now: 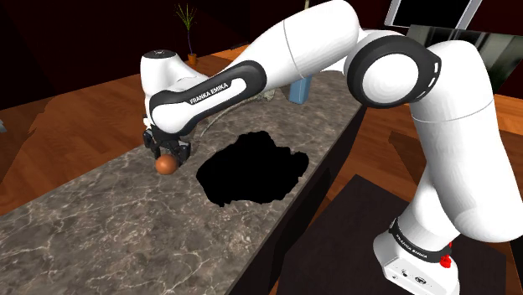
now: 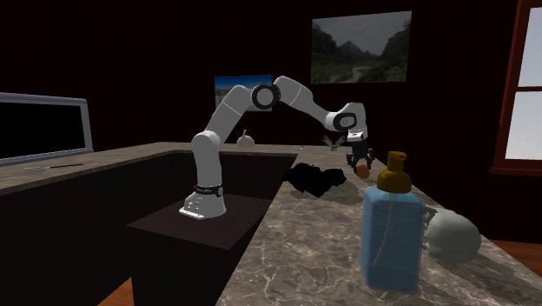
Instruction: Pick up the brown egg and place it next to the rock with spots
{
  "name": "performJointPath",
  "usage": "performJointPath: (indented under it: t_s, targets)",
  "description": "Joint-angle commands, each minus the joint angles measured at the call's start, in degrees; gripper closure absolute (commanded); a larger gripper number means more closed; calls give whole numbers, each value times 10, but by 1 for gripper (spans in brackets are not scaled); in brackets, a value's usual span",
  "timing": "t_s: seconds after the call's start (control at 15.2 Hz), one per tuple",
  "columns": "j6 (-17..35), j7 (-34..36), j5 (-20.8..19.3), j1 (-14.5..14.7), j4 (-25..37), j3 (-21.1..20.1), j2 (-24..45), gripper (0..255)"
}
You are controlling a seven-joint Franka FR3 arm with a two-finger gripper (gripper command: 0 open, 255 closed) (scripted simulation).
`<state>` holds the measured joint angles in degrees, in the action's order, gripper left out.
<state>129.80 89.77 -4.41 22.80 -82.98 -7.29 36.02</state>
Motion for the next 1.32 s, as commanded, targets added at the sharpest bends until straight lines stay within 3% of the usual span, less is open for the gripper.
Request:
performJointPath:
  t_s: [0.0,0.07,0.13,0.46,0.73,1.25]
  targets:
    - [1,0,0,0,0,1,1,255]
    - [1,0,0,0,0,1,1,255]
    - [1,0,0,-1,-1,1,1,0]
    - [1,0,0,0,0,1,1,0]
    - [-44,-3,5,-4,-1,-3,-44,0]
    - [-44,-3,5,-4,-1,-3,-44,0]
